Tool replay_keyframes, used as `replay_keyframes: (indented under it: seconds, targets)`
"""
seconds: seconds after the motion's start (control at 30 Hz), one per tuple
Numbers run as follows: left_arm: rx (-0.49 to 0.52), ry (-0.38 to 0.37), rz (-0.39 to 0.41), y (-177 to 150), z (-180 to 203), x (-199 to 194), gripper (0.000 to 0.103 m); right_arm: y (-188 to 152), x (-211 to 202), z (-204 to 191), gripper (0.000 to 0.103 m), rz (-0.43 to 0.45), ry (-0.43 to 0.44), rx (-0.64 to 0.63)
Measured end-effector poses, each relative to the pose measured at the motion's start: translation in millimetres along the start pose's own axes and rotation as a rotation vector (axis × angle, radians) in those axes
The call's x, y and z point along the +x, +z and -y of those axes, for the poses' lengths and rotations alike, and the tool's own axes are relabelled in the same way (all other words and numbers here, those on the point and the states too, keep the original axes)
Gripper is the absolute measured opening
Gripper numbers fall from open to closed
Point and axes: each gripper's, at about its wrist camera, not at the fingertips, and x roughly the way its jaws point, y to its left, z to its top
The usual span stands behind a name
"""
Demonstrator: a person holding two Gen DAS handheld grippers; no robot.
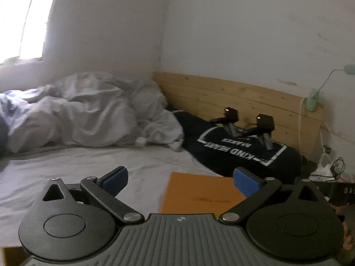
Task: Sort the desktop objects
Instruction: 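Close both grippers on opposite edges of the orange box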
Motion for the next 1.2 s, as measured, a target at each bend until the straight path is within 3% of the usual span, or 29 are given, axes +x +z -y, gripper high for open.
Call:
replay_keyframes:
  seconds: [0.33, 0.7, 0.9, 1.03, 1.1, 1.2]
  targets:
    - [0.026, -0.116, -0.092, 9, 13, 105, 0.103, -8, 72, 61, 0.103, -0.059, -0.098, 0.085]
    - [0.008, -0.106, -0.294, -32, -8, 230, 0.103, -33, 151, 113, 0.103, -0.128, -0.159, 0.159]
    - [0.003, -0.097, -0.384, -52, -23, 273, 0.103, -47, 194, 141, 0.103, -0.166, -0.192, 0.199]
    - [0.000, -0.093, -0.457, -66, -28, 306, 0.103, -56, 224, 143, 0.103, -0.207, -0.213, 0.200]
    - [0.002, -0.084, -0.480, -73, -29, 313, 0.103, -37, 226, 116, 0.103, -0.228, -0.215, 0.200]
    - [-0.008, -0.100, -0.520, -81, -30, 327, 0.103, -44, 241, 117, 0.103, -0.257, -0.242, 0.185]
